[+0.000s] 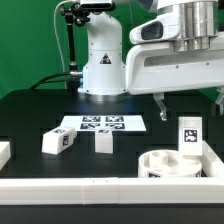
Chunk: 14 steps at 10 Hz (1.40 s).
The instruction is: Assemble stool
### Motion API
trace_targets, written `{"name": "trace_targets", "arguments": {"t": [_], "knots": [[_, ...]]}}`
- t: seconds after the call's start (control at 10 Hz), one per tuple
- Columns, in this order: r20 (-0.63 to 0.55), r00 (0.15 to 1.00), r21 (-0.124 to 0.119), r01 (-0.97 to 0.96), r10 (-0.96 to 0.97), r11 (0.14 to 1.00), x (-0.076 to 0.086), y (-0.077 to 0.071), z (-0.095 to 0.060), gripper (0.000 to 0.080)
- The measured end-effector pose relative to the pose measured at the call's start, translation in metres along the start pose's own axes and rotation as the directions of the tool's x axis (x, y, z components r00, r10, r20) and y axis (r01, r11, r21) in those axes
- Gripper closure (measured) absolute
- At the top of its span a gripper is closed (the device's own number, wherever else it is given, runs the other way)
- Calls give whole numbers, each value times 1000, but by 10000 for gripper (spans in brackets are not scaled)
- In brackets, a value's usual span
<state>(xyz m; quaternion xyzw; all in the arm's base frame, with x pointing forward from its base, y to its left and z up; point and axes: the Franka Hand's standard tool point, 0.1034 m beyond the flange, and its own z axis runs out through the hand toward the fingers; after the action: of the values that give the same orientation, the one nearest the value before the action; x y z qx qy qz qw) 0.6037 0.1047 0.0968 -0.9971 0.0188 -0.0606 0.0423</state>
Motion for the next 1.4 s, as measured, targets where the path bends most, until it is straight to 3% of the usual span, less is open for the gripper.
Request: {"name": "trace_targets", "arguments": {"t": [0.2,0.4,0.5,1.0,1.4], "knots": [[2,1000,-1,4,-4,1000,-1,1,4,150],[6,1000,-1,4,-4,1000,-3,2,9,410],[3,1000,-1,4,-4,1000,-3,2,9,461],[3,1000,-1,-25,25,1000,-3,1,9,461],[43,925,38,-379,378,924,-5,-1,11,459]]}}
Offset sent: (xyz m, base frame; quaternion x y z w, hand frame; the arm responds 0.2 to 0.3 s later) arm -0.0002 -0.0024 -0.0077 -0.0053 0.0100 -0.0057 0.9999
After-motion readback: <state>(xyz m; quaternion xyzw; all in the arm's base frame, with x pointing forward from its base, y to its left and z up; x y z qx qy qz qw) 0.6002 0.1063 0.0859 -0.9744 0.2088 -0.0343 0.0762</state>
